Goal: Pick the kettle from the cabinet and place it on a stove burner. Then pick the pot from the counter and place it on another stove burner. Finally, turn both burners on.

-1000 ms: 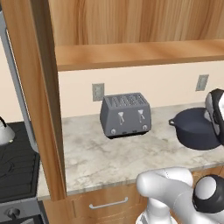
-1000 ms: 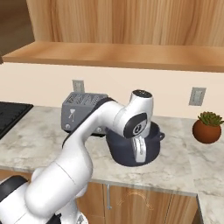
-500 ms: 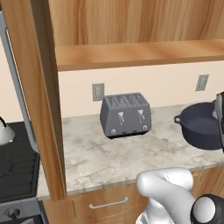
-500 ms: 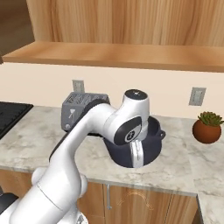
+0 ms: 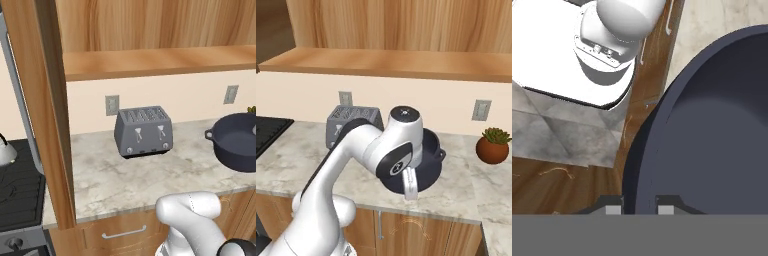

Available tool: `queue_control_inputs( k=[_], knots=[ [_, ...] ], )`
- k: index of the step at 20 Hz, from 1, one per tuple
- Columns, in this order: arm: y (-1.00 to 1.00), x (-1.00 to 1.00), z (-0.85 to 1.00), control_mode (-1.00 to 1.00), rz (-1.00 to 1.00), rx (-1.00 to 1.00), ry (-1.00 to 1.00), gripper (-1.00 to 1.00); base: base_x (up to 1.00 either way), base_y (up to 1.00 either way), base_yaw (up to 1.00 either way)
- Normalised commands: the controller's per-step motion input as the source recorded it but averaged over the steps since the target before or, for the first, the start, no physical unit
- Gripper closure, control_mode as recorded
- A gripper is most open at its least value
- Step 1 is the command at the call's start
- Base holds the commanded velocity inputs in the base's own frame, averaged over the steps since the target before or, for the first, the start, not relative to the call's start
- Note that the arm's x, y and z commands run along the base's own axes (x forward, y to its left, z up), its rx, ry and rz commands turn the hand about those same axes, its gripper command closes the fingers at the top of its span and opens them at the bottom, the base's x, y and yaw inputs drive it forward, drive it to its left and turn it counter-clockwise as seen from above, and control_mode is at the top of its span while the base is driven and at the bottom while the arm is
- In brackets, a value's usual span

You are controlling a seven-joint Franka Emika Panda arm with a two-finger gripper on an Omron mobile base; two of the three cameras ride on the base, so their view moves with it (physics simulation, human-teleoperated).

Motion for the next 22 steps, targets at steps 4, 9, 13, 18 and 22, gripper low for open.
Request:
queue_control_inputs(
  k=[4,9,13,18,22],
  knots=[
    [0.04,-0.09,0.0,-1.0,0.0,0.0,0.0,1.0,0.0,0.0,0.0],
    [0.01,-0.27,0.0,1.0,0.0,0.0,-0.03,1.0,-0.23,0.02,0.0],
    [0.0,0.0,0.0,1.0,0.0,0.0,0.0,1.0,-0.57,0.17,0.0],
    [0.0,0.0,0.0,1.0,0.0,0.0,0.0,1.0,-0.47,0.42,0.0],
    [0.0,0.0,0.0,1.0,0.0,0.0,0.0,1.0,-0.41,0.61,0.0]
  ],
)
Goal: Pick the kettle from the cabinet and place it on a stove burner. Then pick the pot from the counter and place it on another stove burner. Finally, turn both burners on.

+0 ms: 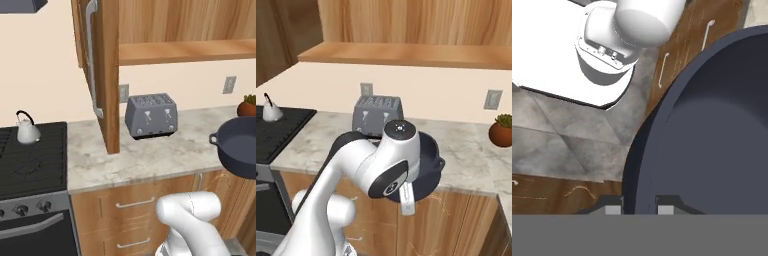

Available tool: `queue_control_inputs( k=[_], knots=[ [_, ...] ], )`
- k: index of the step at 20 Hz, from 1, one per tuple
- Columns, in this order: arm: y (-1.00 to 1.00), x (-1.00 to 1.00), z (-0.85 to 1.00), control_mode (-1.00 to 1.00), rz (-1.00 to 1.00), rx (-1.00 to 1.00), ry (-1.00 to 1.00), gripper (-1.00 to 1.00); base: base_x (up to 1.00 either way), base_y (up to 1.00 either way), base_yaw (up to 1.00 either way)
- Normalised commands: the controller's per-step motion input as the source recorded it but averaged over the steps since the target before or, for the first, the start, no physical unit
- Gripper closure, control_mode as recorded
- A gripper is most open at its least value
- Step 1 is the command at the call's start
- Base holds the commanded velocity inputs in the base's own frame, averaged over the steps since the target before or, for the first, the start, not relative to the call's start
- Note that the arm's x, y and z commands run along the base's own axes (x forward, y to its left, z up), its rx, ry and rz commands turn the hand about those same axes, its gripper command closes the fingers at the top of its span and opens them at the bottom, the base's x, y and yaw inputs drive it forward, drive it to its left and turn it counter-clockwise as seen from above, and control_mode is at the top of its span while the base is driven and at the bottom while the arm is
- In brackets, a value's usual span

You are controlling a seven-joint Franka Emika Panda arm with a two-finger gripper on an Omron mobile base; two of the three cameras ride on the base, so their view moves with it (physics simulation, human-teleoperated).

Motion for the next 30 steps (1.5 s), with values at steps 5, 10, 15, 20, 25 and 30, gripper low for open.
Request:
queue_control_inputs(
  k=[5,10,15,20,25,30],
  knots=[
    [0.0,0.0,0.0,1.0,0.0,0.0,0.0,1.0,-0.6,0.43,0.01],
    [0.0,0.0,0.0,1.0,0.0,0.0,0.0,1.0,-0.54,0.55,0.0],
    [0.0,0.0,0.0,1.0,0.0,0.0,0.0,1.0,-0.42,0.65,0.0],
    [0.0,0.0,0.0,1.0,0.0,0.0,0.0,1.0,-0.41,0.7,0.0],
    [0.0,0.0,0.0,1.0,0.0,0.0,0.0,1.0,-0.36,0.71,0.0],
    [0.0,0.0,0.0,1.0,0.0,0.0,0.0,1.0,-0.32,0.71,0.0]
  ],
)
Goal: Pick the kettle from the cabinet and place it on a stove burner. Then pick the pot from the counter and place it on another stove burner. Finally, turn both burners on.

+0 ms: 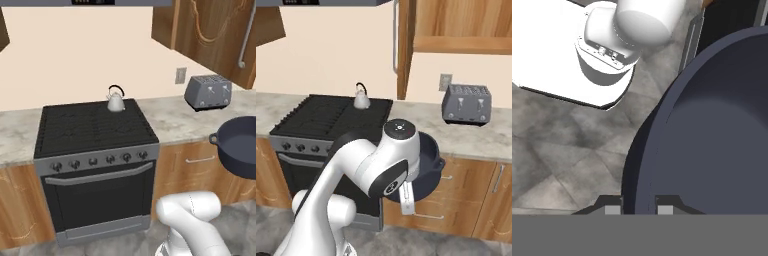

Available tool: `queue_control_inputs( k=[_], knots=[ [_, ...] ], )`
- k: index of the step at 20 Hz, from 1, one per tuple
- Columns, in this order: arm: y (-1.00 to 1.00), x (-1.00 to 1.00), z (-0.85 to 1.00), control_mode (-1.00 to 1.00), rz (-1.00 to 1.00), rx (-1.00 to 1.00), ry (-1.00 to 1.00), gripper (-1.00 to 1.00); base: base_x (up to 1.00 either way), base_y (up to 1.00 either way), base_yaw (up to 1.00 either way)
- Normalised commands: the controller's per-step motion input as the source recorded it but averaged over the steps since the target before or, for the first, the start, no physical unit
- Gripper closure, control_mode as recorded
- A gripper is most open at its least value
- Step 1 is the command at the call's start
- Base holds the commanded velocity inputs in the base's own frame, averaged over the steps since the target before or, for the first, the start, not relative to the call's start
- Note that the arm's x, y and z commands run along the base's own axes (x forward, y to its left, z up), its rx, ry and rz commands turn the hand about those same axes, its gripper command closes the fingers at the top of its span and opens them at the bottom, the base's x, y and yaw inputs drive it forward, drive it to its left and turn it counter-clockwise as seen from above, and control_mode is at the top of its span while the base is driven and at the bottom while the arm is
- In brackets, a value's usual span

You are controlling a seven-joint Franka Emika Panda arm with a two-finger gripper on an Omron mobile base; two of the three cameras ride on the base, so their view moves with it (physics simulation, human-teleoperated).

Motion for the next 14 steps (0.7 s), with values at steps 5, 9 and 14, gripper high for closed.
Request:
queue_control_inputs(
  k=[5,9,14],
  knots=[
    [0.0,0.0,0.0,1.0,0.0,0.0,0.0,1.0,-0.24,0.74,-0.01],
    [0.0,0.0,0.0,1.0,0.0,0.0,0.0,1.0,-0.18,0.73,-0.03],
    [0.0,0.0,0.0,1.0,0.0,0.0,0.0,1.0,-0.13,0.67,-0.05]
  ],
)
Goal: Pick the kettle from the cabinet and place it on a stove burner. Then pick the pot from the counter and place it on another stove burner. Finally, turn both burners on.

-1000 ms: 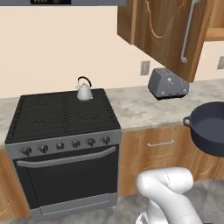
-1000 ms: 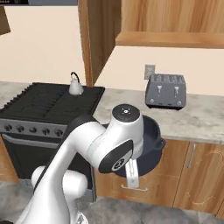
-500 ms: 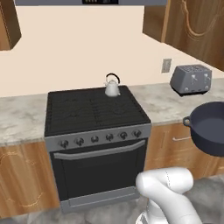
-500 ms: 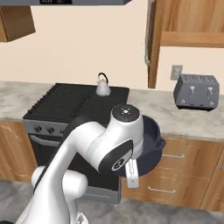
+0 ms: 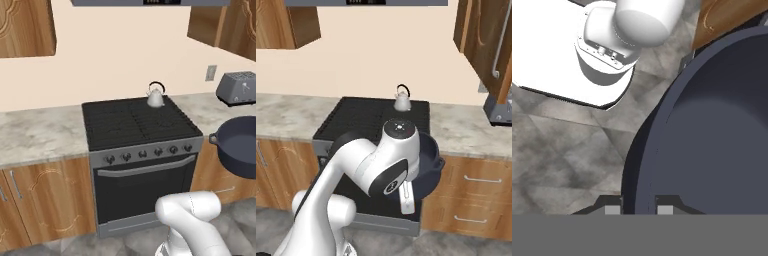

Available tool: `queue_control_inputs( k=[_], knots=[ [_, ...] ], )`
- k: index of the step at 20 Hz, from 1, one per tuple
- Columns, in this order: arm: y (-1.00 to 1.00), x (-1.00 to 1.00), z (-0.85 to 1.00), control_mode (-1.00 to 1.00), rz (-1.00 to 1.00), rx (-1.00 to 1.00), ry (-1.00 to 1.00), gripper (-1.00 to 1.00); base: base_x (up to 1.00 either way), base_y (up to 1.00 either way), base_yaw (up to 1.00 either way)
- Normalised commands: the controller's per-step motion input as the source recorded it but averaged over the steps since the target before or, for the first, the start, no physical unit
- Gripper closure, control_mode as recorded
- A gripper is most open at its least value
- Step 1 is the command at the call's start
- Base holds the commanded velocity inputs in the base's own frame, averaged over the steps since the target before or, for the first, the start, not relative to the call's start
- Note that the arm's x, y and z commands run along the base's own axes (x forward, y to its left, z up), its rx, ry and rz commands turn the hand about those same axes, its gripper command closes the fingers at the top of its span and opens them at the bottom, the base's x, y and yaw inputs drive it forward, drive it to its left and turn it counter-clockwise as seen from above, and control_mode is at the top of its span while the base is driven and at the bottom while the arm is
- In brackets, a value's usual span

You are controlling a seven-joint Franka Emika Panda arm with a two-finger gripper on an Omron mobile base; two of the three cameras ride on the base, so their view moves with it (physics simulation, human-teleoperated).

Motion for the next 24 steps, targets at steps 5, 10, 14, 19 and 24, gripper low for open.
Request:
queue_control_inputs(
  k=[5,10,14,19,24],
  knots=[
    [0.0,0.0,0.0,1.0,0.0,0.0,0.0,1.0,-0.01,0.6,-0.11],
    [0.0,0.0,0.0,1.0,0.0,0.0,0.0,1.0,0.06,0.49,-0.15],
    [0.0,0.0,0.0,1.0,0.0,0.0,0.0,1.0,0.3,0.3,-0.16],
    [0.0,0.0,0.0,1.0,0.0,0.0,0.0,1.0,0.37,0.0,-0.04],
    [0.0,0.0,0.0,1.0,0.0,0.0,0.0,1.0,0.49,0.0,-0.01]
  ],
)
